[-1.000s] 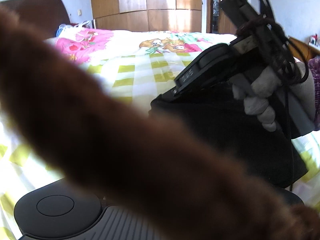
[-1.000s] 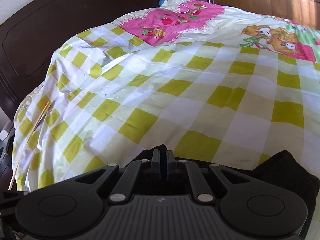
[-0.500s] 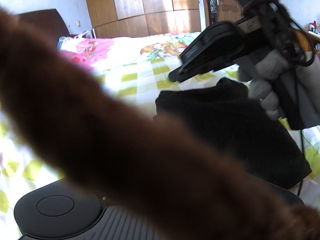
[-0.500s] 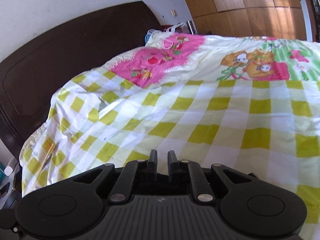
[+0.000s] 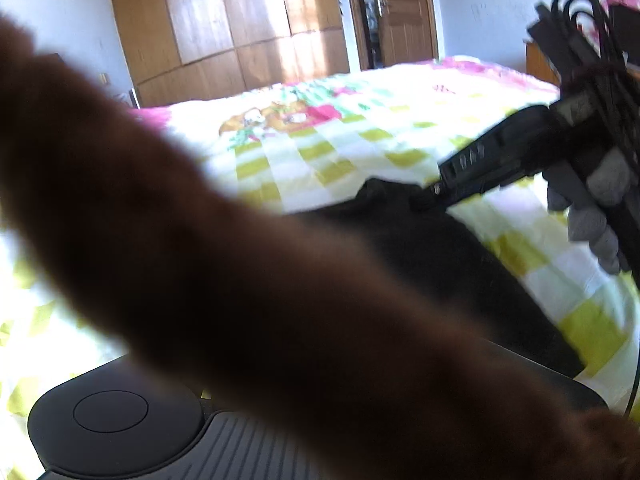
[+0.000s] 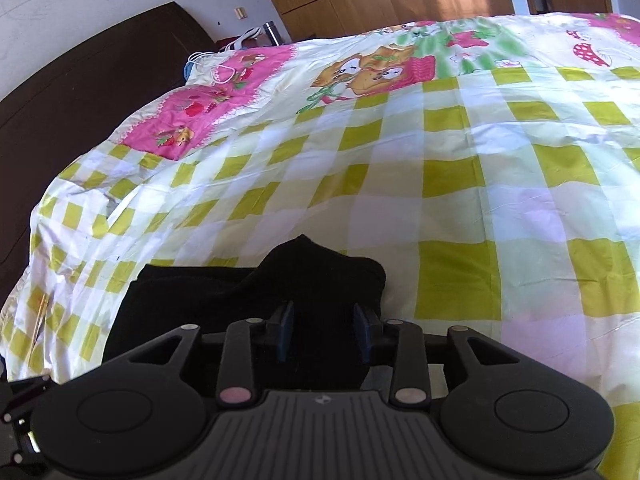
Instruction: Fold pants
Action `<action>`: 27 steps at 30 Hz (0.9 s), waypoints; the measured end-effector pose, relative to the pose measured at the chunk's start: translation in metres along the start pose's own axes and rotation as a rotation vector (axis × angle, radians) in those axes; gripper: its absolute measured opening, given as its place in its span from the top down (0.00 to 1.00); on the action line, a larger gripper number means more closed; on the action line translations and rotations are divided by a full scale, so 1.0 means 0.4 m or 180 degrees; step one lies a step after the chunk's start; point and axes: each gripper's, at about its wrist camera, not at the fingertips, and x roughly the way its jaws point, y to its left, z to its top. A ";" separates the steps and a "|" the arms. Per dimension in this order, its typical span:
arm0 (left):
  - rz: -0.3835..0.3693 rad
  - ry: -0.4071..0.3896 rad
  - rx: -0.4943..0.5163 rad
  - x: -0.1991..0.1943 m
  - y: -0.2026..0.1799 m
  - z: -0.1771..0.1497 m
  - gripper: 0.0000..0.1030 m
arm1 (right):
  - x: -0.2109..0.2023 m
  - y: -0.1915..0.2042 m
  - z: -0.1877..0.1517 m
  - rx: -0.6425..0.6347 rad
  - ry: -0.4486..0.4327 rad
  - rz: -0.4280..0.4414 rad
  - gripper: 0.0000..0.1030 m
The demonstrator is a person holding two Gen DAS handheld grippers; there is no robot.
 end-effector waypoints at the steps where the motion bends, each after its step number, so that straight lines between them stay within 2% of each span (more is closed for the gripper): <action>1: -0.0041 0.0045 -0.0061 0.009 0.012 -0.005 0.72 | 0.013 -0.001 0.009 0.0016 0.0009 -0.0006 0.51; 3: -0.0119 0.0071 -0.0246 0.016 0.044 -0.008 0.72 | 0.051 0.012 0.029 -0.0077 0.0038 -0.0092 0.53; 4: -0.0101 0.0081 -0.0280 0.019 0.054 -0.009 0.72 | 0.069 0.017 0.036 -0.0079 0.0060 -0.0124 0.61; 7: -0.0033 0.0131 -0.0241 0.030 0.059 -0.016 0.72 | 0.091 0.028 0.055 -0.0101 0.0036 -0.0132 0.62; 10: -0.0009 0.0135 -0.0201 0.028 0.056 -0.015 0.72 | 0.041 0.022 0.073 -0.0021 -0.0142 -0.0062 0.61; 12: -0.0016 0.0122 -0.0242 0.018 0.063 -0.010 0.72 | -0.012 0.014 0.068 0.0008 -0.0124 0.0054 0.59; 15: -0.0009 0.0046 -0.0291 -0.011 0.075 -0.003 0.71 | -0.090 0.007 0.014 -0.0071 -0.0034 0.0057 0.51; 18: 0.0088 -0.0043 -0.0284 -0.025 0.082 0.004 0.62 | -0.126 -0.012 -0.056 0.0069 0.0176 0.0175 0.46; 22: 0.0025 0.0024 -0.0356 -0.005 0.094 0.000 0.55 | -0.094 -0.021 -0.122 0.0312 0.0410 0.0358 0.41; 24: -0.0043 0.0088 -0.0364 0.010 0.093 -0.006 0.48 | -0.069 -0.023 -0.135 0.0414 0.0447 0.0465 0.38; 27: -0.0039 0.0076 -0.0326 -0.006 0.088 0.002 0.46 | -0.038 -0.022 -0.136 0.0520 0.0461 0.0567 0.30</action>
